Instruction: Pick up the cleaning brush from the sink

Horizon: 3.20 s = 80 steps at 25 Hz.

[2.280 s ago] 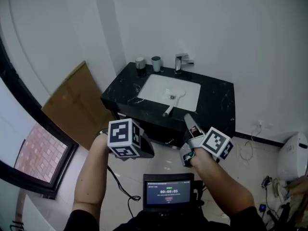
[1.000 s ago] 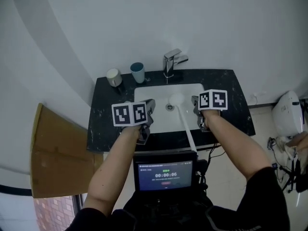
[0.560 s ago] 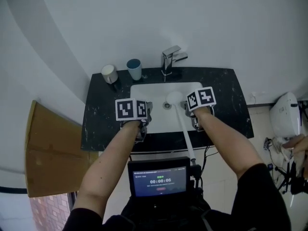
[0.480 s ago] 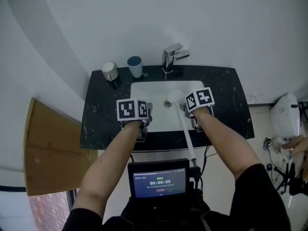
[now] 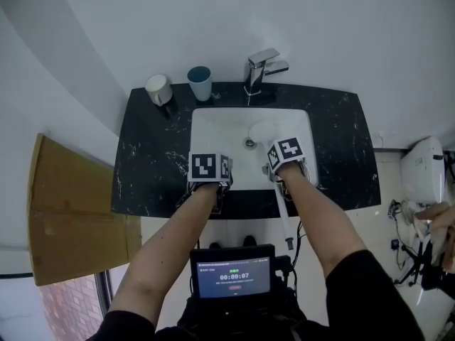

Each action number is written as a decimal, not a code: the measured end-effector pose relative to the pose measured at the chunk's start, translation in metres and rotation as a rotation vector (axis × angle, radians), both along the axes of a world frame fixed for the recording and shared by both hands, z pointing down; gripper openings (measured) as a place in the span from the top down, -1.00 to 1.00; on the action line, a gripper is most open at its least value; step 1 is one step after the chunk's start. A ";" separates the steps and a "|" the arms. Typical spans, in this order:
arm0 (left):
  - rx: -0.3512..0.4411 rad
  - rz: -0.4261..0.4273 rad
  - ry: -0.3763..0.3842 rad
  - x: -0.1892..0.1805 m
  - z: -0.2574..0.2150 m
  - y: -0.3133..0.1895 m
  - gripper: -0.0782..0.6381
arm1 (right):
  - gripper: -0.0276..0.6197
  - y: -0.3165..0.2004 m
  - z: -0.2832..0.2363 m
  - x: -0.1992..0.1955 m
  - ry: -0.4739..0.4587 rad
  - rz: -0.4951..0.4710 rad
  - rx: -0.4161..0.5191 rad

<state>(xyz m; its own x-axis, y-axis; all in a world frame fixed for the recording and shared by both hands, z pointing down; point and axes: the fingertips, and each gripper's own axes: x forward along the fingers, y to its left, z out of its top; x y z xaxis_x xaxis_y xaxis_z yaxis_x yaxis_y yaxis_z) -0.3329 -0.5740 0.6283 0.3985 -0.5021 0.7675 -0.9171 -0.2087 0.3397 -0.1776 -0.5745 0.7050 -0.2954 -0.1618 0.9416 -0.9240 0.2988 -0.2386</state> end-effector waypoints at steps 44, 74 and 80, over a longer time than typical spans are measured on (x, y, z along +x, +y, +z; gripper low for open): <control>0.395 -0.039 0.108 0.002 -0.134 0.142 0.78 | 0.73 0.144 -0.220 0.000 -0.441 0.032 0.546; 0.804 -0.151 0.007 0.027 -0.250 0.366 0.78 | 0.73 0.331 -0.349 0.112 -0.607 -0.072 1.086; 0.800 -0.121 0.002 0.038 -0.242 0.377 0.78 | 0.73 0.338 -0.350 0.120 -0.608 -0.054 1.113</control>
<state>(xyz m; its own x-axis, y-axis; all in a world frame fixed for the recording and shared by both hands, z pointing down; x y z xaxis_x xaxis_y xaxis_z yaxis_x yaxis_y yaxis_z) -0.2953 -0.1971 0.3863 0.3075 -0.9385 0.1571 -0.9483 -0.2888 0.1315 -0.0580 -0.2366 0.3549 -0.6617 -0.7496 0.0153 -0.7343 0.6438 -0.2152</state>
